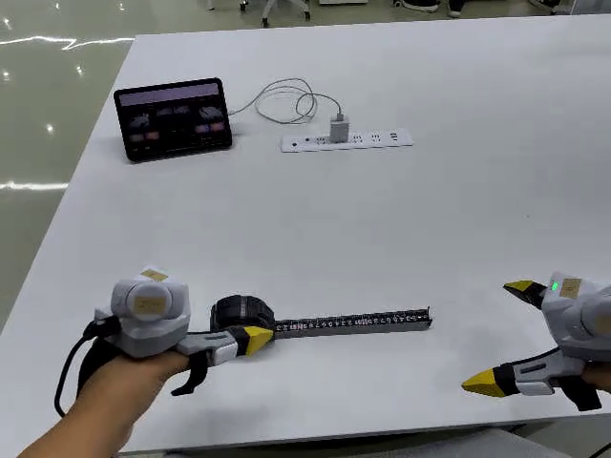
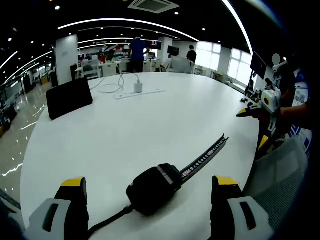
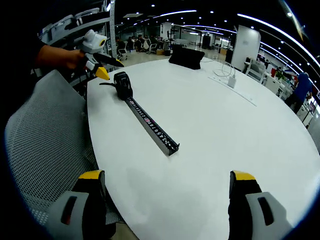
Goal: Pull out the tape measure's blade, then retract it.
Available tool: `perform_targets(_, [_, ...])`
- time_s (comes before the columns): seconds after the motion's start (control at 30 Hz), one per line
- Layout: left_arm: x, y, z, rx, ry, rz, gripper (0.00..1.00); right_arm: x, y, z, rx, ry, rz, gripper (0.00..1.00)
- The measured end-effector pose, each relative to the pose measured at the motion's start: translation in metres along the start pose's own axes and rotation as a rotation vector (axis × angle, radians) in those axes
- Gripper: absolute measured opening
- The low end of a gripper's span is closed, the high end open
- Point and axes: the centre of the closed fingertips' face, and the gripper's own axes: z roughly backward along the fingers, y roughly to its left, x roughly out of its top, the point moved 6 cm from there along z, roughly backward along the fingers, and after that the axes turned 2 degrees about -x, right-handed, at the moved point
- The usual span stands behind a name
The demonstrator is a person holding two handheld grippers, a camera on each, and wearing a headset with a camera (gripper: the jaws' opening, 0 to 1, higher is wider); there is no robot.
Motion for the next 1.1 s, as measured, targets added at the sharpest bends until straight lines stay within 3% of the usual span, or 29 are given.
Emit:
perform_targets(0.07, [0.001,-0.006,-0.009,0.002,-0.002,0.003,1.00,0.002,-0.003,-0.007,0.015,0.016,0.017,0.98])
perform_targets(0.27, [-0.010,-0.009,-0.027,0.063,0.019,0.055,0.99,0.012,-0.009,-0.024,0.068,0.041,0.077,0.95])
perform_targets(0.43, [-0.010,-0.005,-0.028,0.177,-0.037,0.185,1.00,0.023,-0.016,-0.038,0.122,0.069,0.148,0.92])
perform_targets(0.57, [-0.017,-0.014,-0.030,0.204,-0.046,0.220,1.00,0.033,-0.020,-0.049,0.161,0.077,0.233,0.90])
perform_targets(0.63, [-0.021,-0.016,-0.031,0.229,-0.070,0.185,1.00,0.034,-0.024,-0.056,0.168,0.105,0.251,0.86])
perform_targets(0.7, [-0.025,-0.019,-0.033,0.223,-0.057,0.196,1.00,0.037,-0.025,-0.060,0.185,0.119,0.278,0.85])
perform_targets(0.87, [-0.030,-0.020,-0.038,0.219,-0.091,0.216,1.00,0.034,-0.026,-0.074,0.226,0.186,0.342,0.82])
perform_targets(1.07, [-0.030,-0.016,-0.042,0.227,-0.110,0.186,1.00,0.028,-0.021,-0.083,0.301,0.237,0.363,0.61])
perform_targets(1.1, [-0.030,-0.015,-0.043,0.225,-0.113,0.187,1.00,0.027,-0.022,-0.083,0.303,0.245,0.370,0.53])
